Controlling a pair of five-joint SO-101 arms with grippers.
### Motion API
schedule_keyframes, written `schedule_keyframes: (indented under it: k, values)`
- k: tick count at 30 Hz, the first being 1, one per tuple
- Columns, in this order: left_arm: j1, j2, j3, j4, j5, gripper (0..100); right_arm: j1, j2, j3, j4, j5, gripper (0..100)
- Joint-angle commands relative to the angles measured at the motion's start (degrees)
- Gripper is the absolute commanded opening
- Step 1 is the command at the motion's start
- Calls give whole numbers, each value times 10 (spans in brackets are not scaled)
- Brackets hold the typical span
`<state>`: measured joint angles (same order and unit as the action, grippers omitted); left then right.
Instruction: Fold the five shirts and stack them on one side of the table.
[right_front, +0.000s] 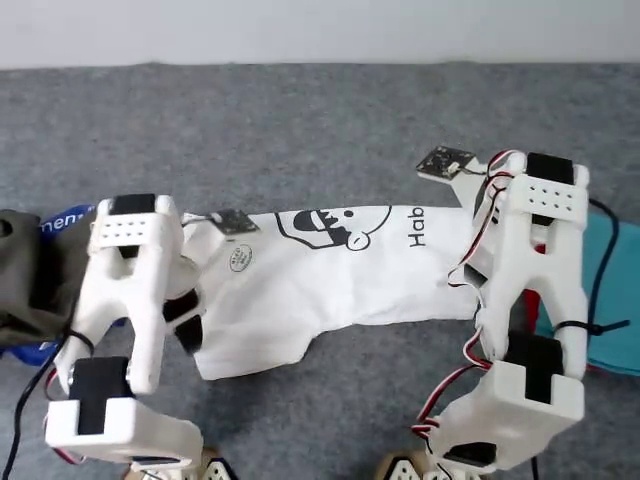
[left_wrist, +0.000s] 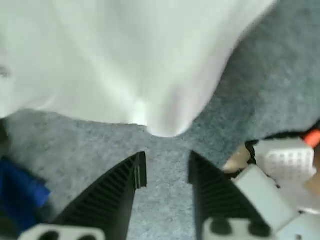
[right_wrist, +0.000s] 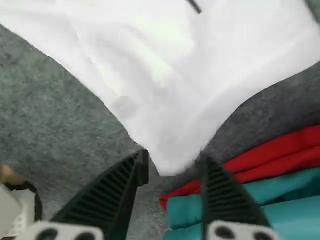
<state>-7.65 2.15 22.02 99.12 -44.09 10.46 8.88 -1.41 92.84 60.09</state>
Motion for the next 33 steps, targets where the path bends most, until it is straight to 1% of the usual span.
schedule_keyframes:
  k: [1,6,8,11,13,14,16,18,21,25,28,33]
  values:
    - [1,-34,-28,15,25,186,0,-36,-23,20,2,299]
    - [8,-100,-48,13,28,188,-4,-36,-89,33,1,257]
    - [4,-122,-80,11,47,188,-12,-30,-115,25,1,231]
    - [4,-135,-136,-19,98,184,-34,-22,-123,-15,0,157]
    - [8,-123,-155,-58,154,171,-56,-7,-122,-49,-2,91]
    - [10,-112,-156,-80,180,148,-68,5,-122,-67,-11,62]
    - [19,-75,-156,-112,214,82,-87,33,-122,-109,-57,14]
    - [29,-24,-156,-135,228,14,-93,64,-124,-147,-105,13]
    - [38,57,-160,-168,234,15,-94,110,-124,-193,-142,17]
    - [33,131,-187,-227,277,14,-94,160,-124,-230,-177,18]
    - [34,175,-220,-244,280,14,-93,190,-124,-262,-185,18]
    - [29,256,-313,-244,279,14,-92,231,-125,-334,-184,18]
